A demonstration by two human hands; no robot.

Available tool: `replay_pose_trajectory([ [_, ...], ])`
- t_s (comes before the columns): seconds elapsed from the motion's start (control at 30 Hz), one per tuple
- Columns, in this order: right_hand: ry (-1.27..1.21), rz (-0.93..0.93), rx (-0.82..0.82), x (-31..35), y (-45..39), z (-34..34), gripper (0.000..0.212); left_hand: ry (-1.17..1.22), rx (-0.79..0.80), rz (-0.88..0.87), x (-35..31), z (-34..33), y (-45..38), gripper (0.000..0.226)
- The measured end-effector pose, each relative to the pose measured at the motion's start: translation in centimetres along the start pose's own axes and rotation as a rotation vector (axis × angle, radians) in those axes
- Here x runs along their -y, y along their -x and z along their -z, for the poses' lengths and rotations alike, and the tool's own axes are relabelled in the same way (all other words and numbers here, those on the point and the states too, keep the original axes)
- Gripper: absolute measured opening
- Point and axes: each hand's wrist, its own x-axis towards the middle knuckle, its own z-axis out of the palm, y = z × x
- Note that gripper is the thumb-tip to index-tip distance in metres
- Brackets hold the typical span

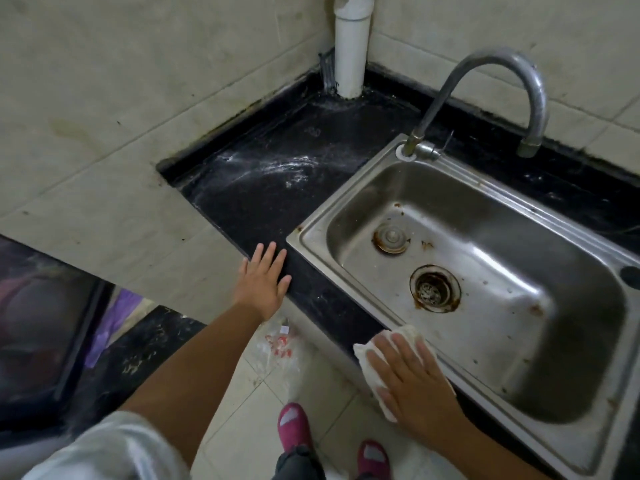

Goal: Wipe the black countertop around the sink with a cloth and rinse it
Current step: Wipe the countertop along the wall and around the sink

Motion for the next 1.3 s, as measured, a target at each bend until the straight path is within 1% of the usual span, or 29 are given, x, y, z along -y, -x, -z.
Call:
replay_pose_trajectory([
  [0.1, 0.014, -0.01, -0.021, 0.0, 0.4, -0.2, 0.055, -0.015, 0.06, -0.025, 0.6, -0.2, -1.3, 0.054],
  [0.17, 0.012, -0.027, -0.022, 0.7, -1.6, -0.1, 0.054, -0.036, 0.083, -0.03, 0.7, -0.5, -1.5, 0.054],
  [0.27, 0.009, -0.065, -0.014, 2.8, -7.7, 0.0, 0.052, -0.065, 0.108, -0.039, 1.0, -0.4, -1.8, 0.054],
  [0.33, 0.006, -0.083, -0.02, 4.4, -12.1, 0.0, 0.045, -0.046, 0.148, -0.069, 1.5, 0.1, -2.1, 0.053],
  [0.37, 0.003, -0.097, -0.013, 5.1, -14.1, 0.1, 0.045, -0.028, 0.161, -0.089, 1.9, 0.3, -2.3, 0.052],
  [0.43, -0.004, -0.113, -0.007, 6.0, -17.1, 0.2, 0.052, 0.015, 0.143, -0.1, 3.3, 0.7, -2.5, 0.051],
  [0.5, 0.01, -0.128, -0.01, 6.6, -18.5, 0.3, 0.053, 0.081, 0.093, -0.043, 5.3, 1.1, -2.6, 0.052],
  [0.6, 0.004, -0.151, 0.014, 6.9, -17.3, -0.1, 0.05, 0.12, 0.048, 0.013, 7.9, 1.4, -2.9, 0.051],
  [0.77, 0.072, -0.183, 0.041, 6.0, -8.5, -0.6, 0.052, 0.11, -0.035, -0.012, 9.8, 2.2, -5.5, 0.052],
  [0.83, 0.07, -0.2, 0.096, 5.4, -6.6, 0.1, 0.052, 0.077, -0.019, -0.009, 9.9, 2.4, -6.8, 0.052],
  [0.9, 0.071, -0.2, 0.123, 5.0, -6.8, 0.2, 0.052, 0.051, 0.002, 0.0, 9.9, 2.2, -7.6, 0.053],
  [1.0, 0.052, -0.186, 0.114, 5.3, -9.9, 0.1, 0.052, 0.045, 0.004, -0.002, 10.1, 1.9, -7.9, 0.053],
  [1.17, 0.018, -0.159, 0.076, 7.8, -19.9, 0.2, 0.055, 0.013, 0.011, 0.003, 10.2, 1.9, -8.2, 0.054],
  [1.23, 0.008, -0.164, 0.087, 8.6, -23.6, 0.2, 0.059, 0.005, 0.026, 0.009, 10.2, 2.0, -8.4, 0.054],
  [1.3, 0.017, -0.147, 0.119, 8.8, -25.4, 0.3, 0.058, 0.006, 0.048, 0.003, 10.3, 2.1, -8.4, 0.054],
])
